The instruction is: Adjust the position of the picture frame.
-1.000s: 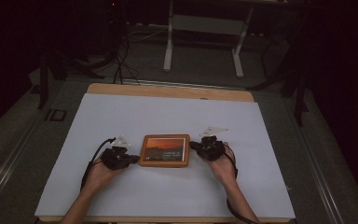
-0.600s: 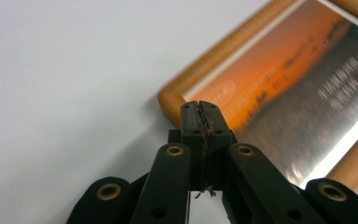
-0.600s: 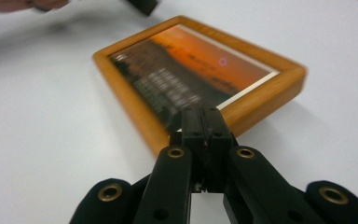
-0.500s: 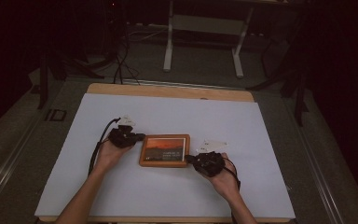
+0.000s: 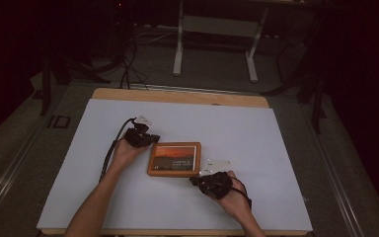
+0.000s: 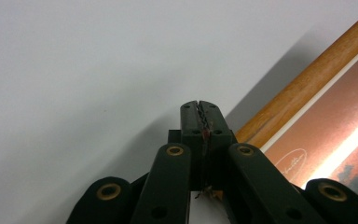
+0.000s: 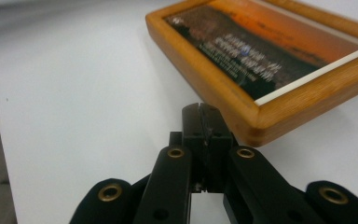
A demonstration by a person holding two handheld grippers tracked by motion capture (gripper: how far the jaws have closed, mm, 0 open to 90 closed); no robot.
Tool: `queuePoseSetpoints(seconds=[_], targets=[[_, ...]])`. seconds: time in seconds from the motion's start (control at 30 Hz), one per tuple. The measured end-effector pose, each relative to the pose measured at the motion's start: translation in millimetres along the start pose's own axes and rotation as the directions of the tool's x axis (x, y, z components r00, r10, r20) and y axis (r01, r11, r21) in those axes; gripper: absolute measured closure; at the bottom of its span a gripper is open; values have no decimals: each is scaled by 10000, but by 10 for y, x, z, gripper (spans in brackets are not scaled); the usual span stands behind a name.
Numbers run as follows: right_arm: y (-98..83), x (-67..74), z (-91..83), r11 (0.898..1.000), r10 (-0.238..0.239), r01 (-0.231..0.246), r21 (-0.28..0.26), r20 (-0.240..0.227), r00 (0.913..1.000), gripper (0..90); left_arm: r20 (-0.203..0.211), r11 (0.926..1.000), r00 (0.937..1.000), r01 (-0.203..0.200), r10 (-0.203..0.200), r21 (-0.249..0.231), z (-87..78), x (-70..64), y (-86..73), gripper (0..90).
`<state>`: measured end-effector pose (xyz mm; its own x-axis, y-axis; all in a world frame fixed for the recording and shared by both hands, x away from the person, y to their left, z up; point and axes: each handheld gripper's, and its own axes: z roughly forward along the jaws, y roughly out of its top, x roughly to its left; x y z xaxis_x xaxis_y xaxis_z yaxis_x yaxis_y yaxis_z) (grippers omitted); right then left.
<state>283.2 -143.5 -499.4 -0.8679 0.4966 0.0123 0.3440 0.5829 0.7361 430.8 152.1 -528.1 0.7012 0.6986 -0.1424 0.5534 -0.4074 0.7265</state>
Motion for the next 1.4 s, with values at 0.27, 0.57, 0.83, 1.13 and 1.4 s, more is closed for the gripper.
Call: queuePoseSetpoints(seconds=[0.27,0.57,0.83,1.13,1.4], targets=[[-22,-119,19,9988,495,-495,-35,-66,9988,900,586,9954,9967,-610,567,741,107,-145,-1,900],[-82,-205,-65,9985,540,-540,-52,107,9985,900,582,9961,9962,-683,650,559,-71,-325,-161,900],[-73,-328,-122,9977,660,-651,-207,449,9968,900,566,9973,9959,-713,702,177,-221,-519,-336,900],[-101,-357,-140,9979,652,-646,-87,917,9937,900,609,9979,9961,-638,645,-129,-319,-641,-483,900],[-115,-334,-140,9989,456,-464,36,1165,9921,900,573,9972,9956,-752,748,54,-371,-785,-537,900]])
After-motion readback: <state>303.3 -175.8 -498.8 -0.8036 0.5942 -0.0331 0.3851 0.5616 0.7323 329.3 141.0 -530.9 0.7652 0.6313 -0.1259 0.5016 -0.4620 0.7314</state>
